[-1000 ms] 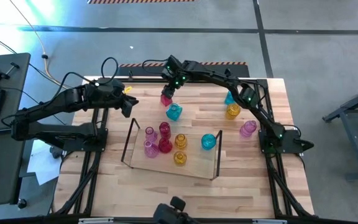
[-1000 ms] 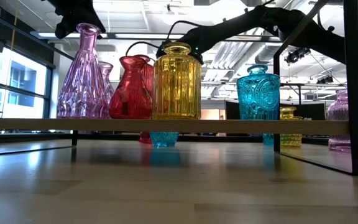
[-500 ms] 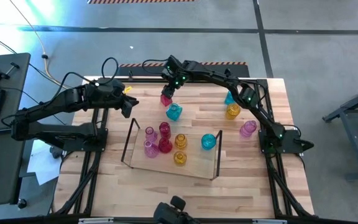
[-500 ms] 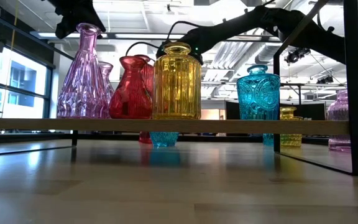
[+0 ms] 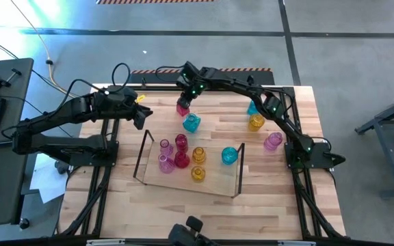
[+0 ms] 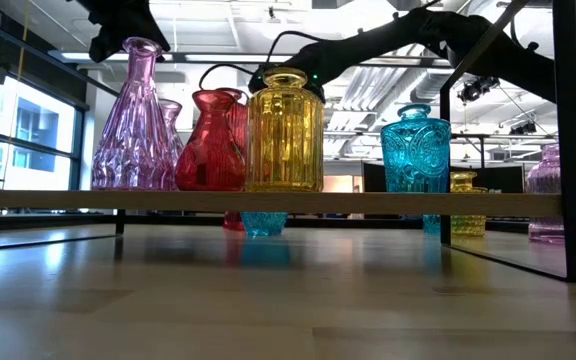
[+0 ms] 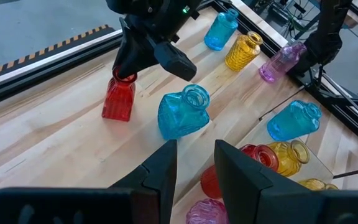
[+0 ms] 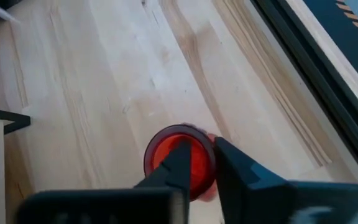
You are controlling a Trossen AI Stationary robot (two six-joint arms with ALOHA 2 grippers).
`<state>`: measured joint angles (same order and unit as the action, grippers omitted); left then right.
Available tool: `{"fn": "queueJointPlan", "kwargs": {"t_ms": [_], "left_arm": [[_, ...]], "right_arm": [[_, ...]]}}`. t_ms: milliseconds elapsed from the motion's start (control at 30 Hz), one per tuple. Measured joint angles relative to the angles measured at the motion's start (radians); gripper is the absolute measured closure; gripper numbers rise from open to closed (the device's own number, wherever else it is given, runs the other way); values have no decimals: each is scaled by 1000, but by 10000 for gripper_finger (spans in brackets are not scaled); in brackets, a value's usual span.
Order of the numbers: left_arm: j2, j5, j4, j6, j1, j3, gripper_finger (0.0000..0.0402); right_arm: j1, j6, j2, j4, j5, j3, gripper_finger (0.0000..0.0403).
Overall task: Sort vases onto shelf
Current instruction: Put the red vase on the shelf aligned with the other red vase
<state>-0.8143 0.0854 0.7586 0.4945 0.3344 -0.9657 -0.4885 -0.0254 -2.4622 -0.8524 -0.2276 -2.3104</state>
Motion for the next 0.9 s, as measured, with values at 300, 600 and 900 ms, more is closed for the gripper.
{"fn": "queueJointPlan", "kwargs": {"t_ms": [300, 600, 900], "left_arm": [[0, -5, 0, -1, 0, 0, 303], [0, -6, 0, -1, 0, 0, 303], [0, -18, 4, -18, -1, 0, 303]], "right_arm": [[2, -5, 0, 1, 2, 0, 384], [23, -19, 15, -16, -26, 3, 398], [11, 6, 57, -187, 55, 5, 400]]}}
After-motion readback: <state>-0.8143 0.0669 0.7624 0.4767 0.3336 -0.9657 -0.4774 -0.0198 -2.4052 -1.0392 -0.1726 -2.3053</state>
